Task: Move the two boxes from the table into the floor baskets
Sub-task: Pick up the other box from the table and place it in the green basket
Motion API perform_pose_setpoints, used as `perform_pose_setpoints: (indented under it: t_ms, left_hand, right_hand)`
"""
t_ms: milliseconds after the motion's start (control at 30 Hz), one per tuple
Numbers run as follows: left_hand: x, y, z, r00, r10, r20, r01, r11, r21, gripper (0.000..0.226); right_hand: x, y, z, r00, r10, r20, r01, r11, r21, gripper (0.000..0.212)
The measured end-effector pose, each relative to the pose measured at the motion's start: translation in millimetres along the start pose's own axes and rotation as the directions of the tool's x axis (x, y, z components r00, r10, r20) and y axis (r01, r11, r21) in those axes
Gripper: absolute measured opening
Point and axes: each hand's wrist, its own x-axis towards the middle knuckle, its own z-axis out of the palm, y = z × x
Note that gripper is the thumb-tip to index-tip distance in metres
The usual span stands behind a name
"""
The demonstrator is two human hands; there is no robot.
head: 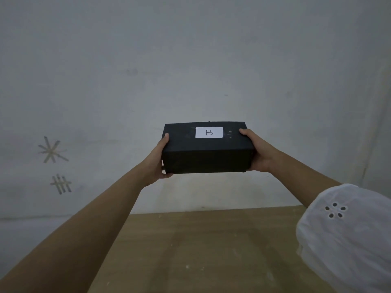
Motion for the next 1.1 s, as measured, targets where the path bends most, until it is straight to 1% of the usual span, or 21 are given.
perform_pose_setpoints:
  t_ms: [67,233,367,600,700,800,933,1100]
  left_hand:
    - [1,-11,-7,0.999,-0.04,-0.012,0.04,0.999,0.006,0.053]
    - [2,-41,-32,0.99,-0.136,-0.029,0.135,0.991,-0.014,0.049]
    - [3,-56,-65,0.987,-0.153,-0.047,0.153,0.988,-0.011,0.045]
    - [3,-63,-162,0.985,-0.173,0.007,0.173,0.984,0.035,0.037]
    - [0,-63,-211,0.981,-0.193,0.016,0.192,0.98,0.054,0.04]
    - [-7,-64,-257,0.973,-0.228,0.022,0.226,0.971,0.071,0.038]
    - [-19,-68,-308,0.968,-0.252,0.013,0.251,0.966,0.069,0.035]
    - [-29,-74,-352,0.967,-0.255,-0.013,0.255,0.966,0.032,0.035]
  right_hand:
    - [4,9,5,0.999,0.048,-0.014,-0.048,0.999,-0.002,0.062]
    - [8,39,28,0.989,0.13,-0.064,-0.13,0.991,0.008,0.064]
    - [13,61,58,0.985,0.15,-0.089,-0.15,0.989,0.009,0.061]
    - [21,101,143,0.976,0.163,-0.141,-0.158,0.986,0.045,0.061]
    - [21,121,190,0.97,0.177,-0.164,-0.166,0.983,0.078,0.059]
    - [18,142,234,0.962,0.207,-0.179,-0.191,0.976,0.105,0.061]
    - [13,162,282,0.953,0.24,-0.184,-0.221,0.968,0.118,0.065]
    - [15,172,323,0.955,0.249,-0.159,-0.237,0.967,0.095,0.066]
